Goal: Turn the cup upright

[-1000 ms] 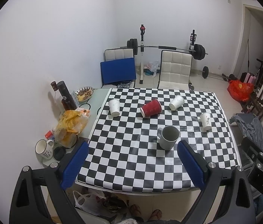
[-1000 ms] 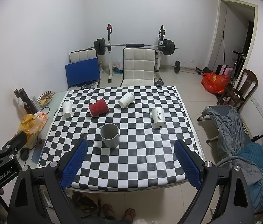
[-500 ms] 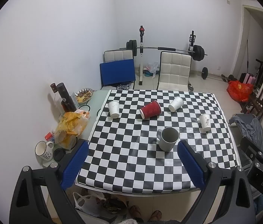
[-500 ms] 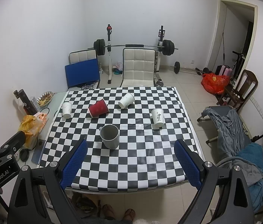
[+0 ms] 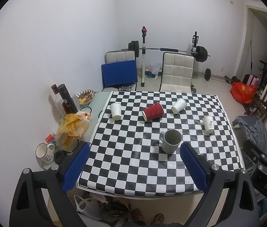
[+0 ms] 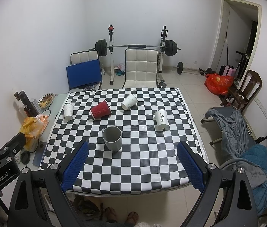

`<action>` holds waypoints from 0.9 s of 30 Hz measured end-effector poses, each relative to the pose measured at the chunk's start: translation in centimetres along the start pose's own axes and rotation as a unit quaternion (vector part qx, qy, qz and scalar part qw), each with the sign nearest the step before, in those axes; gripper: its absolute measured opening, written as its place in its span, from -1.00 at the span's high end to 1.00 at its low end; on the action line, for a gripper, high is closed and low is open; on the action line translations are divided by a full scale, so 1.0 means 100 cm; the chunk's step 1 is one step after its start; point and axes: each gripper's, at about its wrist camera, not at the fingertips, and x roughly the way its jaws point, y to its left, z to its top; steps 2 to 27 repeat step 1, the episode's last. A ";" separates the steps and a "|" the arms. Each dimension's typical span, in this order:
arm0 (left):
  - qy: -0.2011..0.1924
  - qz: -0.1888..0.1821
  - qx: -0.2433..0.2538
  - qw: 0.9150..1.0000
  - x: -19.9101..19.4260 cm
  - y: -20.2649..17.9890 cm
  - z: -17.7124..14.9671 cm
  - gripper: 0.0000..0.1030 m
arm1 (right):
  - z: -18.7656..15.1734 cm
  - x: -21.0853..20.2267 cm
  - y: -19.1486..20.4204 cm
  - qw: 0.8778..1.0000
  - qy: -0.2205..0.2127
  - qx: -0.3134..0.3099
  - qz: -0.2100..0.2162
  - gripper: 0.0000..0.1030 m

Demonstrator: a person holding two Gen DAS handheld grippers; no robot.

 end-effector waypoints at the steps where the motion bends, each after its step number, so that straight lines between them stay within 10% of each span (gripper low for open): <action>1: -0.001 0.001 0.000 1.000 0.000 0.000 0.000 -0.89 | 0.001 0.000 0.000 1.000 0.000 -0.001 -0.001 -0.85; 27: -0.001 0.001 0.000 1.000 0.000 0.000 0.000 -0.89 | 0.001 0.000 0.000 1.000 0.000 -0.001 -0.001 -0.85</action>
